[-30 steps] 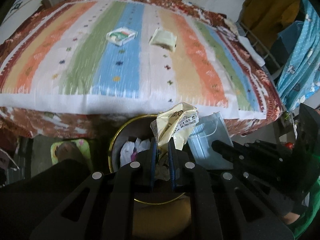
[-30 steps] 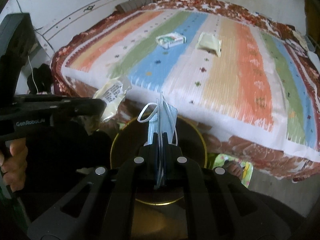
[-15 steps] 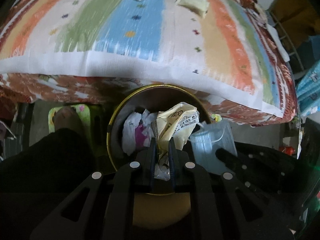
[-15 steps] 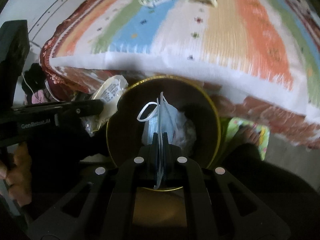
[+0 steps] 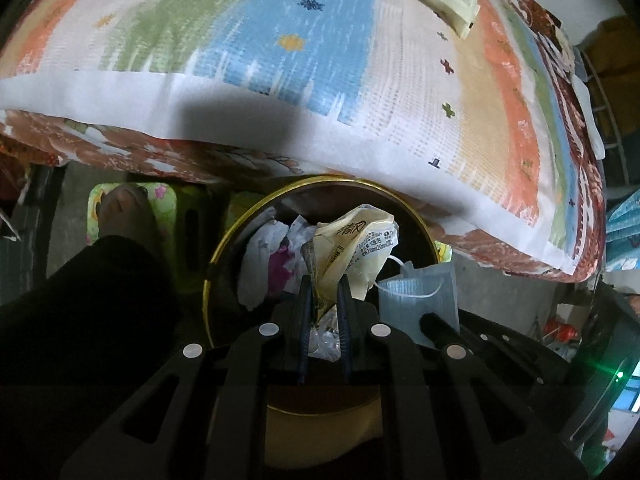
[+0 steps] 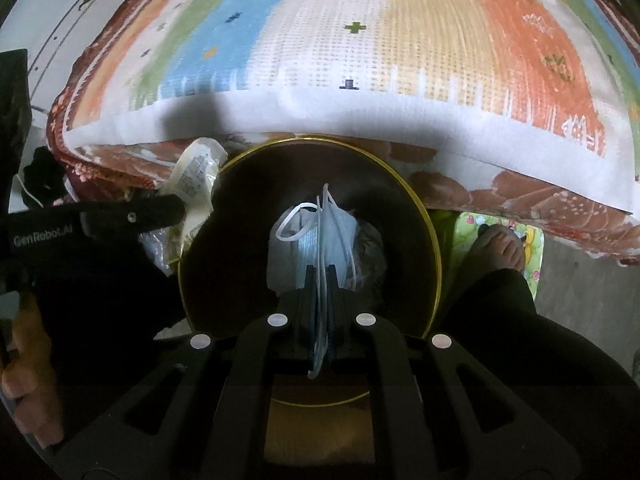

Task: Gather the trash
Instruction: 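Open both tools to drop the mask and the yellow wrapper into the bin, then raise both tools from the bin and move them toward the bedspread items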

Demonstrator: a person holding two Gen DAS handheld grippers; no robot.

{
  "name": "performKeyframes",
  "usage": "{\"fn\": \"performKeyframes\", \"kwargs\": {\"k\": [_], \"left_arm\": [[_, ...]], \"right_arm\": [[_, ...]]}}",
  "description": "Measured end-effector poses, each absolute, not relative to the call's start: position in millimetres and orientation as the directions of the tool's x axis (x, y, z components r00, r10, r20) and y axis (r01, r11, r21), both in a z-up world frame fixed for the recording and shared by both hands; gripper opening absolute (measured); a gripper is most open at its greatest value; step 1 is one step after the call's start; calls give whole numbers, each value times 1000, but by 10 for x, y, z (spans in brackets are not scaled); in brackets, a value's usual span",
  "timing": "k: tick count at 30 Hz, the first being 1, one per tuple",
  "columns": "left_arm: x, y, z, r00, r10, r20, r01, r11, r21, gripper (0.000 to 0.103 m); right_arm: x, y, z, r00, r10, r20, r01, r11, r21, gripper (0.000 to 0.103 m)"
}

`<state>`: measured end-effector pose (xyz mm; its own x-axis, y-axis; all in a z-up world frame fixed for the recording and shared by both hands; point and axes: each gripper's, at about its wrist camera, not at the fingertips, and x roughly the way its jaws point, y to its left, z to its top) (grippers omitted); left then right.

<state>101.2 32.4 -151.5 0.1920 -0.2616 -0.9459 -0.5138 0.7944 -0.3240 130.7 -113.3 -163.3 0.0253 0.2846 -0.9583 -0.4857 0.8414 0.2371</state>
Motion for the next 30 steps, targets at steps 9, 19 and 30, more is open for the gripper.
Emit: {"fn": "performKeyframes", "kwargs": {"k": [9,19,30], "left_arm": [[1021,413,-1505,226,-248,-942,-550,766,-334,34],[938,512,-1274,312,-258,-914,-543,741,-395,36],[669,662,-653,460,-147,-876,-465,800,-378,55]], "right_arm": [[1378,-1177,-1647,31,293,-956,-446,860,249,39],[1317,-1183,-1427,111,311,-944,-481,848,223,41],[1032,-1276,-764,278,416,-866,-577,793,196,52]]}}
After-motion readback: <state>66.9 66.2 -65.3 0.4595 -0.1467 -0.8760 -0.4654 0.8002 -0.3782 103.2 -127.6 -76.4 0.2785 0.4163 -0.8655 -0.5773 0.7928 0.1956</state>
